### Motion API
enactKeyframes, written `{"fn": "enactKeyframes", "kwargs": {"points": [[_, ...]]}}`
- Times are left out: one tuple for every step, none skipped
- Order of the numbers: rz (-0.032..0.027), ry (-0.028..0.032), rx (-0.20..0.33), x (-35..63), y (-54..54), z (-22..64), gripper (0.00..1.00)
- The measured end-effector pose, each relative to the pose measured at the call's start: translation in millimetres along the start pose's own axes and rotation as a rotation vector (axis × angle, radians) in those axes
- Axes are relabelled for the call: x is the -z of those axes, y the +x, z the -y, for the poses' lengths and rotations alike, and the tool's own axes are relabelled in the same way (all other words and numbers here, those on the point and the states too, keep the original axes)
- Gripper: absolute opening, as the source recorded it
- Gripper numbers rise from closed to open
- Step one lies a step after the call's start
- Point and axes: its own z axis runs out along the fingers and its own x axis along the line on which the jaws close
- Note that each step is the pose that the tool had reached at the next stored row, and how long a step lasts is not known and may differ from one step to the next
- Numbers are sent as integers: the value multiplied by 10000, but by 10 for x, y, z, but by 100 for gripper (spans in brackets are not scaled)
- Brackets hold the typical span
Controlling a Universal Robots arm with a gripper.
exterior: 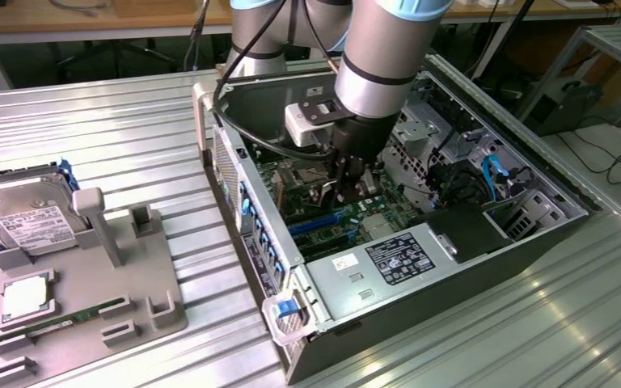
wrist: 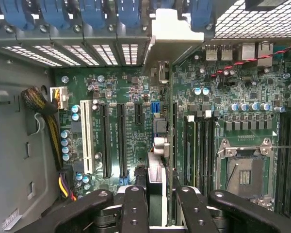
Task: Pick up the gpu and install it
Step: 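Insert the gpu into the slot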
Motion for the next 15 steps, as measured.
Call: {"fn": "enactKeyframes", "kwargs": {"points": [[4,1,1,-9,-1,-1,27],[3,1,-1,-19,-2,-2,27],[2,0,0,-57,-3,-3,27],[1,0,-2,-64,-5,-9,27],[-1,-1,-2,-68,-7,-15,27],[0,0,-1,-76,-11,-28,27],[1,0,-1,-82,-12,-34,27],[2,0,-1,-89,-13,-38,27],[1,0,0,-101,-12,-39,27],[2,0,1,-113,-12,-40,27],[2,0,0,-123,-12,-43,27],[1,0,-2,-130,-11,-51,27],[0,0,-1,-136,-11,-61,27],[1,0,-1,-143,-11,-72,27],[1,0,-1,-154,-10,-81,27]]}}
